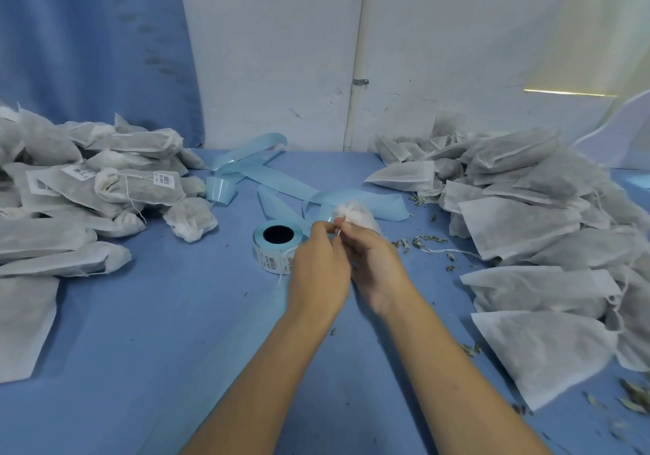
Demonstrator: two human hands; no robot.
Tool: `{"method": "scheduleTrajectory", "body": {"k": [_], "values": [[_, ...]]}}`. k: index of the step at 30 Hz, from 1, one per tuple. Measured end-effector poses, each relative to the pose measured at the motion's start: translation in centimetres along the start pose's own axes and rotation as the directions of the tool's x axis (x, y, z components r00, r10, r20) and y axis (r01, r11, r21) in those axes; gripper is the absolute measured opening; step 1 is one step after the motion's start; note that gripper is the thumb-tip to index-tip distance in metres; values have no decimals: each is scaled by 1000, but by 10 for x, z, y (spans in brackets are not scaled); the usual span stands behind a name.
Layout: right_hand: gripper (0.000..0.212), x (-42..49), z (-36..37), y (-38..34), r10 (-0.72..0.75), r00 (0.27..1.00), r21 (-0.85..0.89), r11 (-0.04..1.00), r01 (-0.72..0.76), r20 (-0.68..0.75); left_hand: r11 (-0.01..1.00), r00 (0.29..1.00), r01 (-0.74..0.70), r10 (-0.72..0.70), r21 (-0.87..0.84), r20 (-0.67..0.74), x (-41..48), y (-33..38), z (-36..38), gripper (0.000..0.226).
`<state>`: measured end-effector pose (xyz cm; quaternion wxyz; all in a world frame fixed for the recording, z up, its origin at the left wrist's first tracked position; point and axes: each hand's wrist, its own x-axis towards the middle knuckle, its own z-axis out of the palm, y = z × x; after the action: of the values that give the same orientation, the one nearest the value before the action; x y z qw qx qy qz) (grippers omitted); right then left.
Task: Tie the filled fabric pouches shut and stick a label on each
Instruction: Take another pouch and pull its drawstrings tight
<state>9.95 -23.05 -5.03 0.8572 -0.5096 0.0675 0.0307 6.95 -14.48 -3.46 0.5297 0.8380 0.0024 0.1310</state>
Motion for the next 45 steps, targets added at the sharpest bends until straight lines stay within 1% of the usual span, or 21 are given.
{"method": "scheduleTrajectory", "body": {"k": [4,9,12,15,17,20,22,24,25,27,28,29,30,32,34,35,36,39,41,43,45], "values": [[11,0,-2,1,4,999,119,993,-1,-33,995,997,11,-3,-94,82,-5,5,6,32],[16,1,-6,2,39,999,168,985,-33,-34,983,990,42,-18,-179,137,-6,7,5,38],[17,1,-6,2,50,998,193,980,-43,-32,983,991,30,-6,-181,133,-5,6,6,36],[13,1,-5,1,55,998,199,979,-48,-29,981,992,30,-7,-189,123,-3,2,8,36],[10,0,-5,0,72,997,196,978,-67,-19,981,995,19,0,-193,97,-2,-2,9,36],[11,-3,-4,-4,97,995,177,979,-102,38,982,999,7,-1,-187,34,0,-5,6,38],[11,-4,-4,-7,99,993,162,981,-109,69,987,1000,8,-9,-160,-4,2,-7,2,37],[12,-5,-5,-9,90,993,123,988,-99,75,995,1000,-21,19,-101,-19,5,-8,-3,29],[12,-5,-5,-9,75,995,74,994,-80,64,998,999,-51,51,-46,-14,6,-9,-5,23],[13,-5,-4,-8,6,1000,-70,998,-5,16,974,988,-155,151,163,32,6,-10,-10,19],[13,-6,-3,-7,-54,998,-161,986,50,-19,934,978,-208,198,289,65,6,-10,-11,21],[13,-6,-2,-6,-133,990,-279,954,113,-55,887,970,-245,227,392,92,6,-10,-11,22],[14,-6,-1,-6,-225,971,-420,891,172,-79,847,964,-264,241,461,108,6,-10,-11,22],[14,-7,1,-6,-396,917,-682,685,257,-51,788,956,-289,266,544,122,6,-8,-11,17],[17,-9,3,-6,-484,875,-840,465,282,26,758,951,-298,285,580,118,7,-7,-12,17],[21,-10,3,-5,-513,857,-877,386,287,55,754,951,-297,290,586,108,7,-7,-13,17],[24,-11,3,-5,-536,840,-898,330,292,76,752,951,-293,294,591,98,7,-7,-13,17],[28,-11,4,-5,-568,816,-946,192,262,110,740,945,-294,320,605,68,8,-7,-16,14],[26,-10,2,-6,-575,804,-973,55,223,151,719,934,-309,352,623,58,8,-7,-17,14],[21,-11,-1,-6,-584,781,-975,-111,195,223,689,920,-341,386,639,74,8,-7,-17,18],[15,-13,-1,-5,-596,751,-956,-238,173,284,673,909,-372,404,639,103,8,-6,-16,20]]}}
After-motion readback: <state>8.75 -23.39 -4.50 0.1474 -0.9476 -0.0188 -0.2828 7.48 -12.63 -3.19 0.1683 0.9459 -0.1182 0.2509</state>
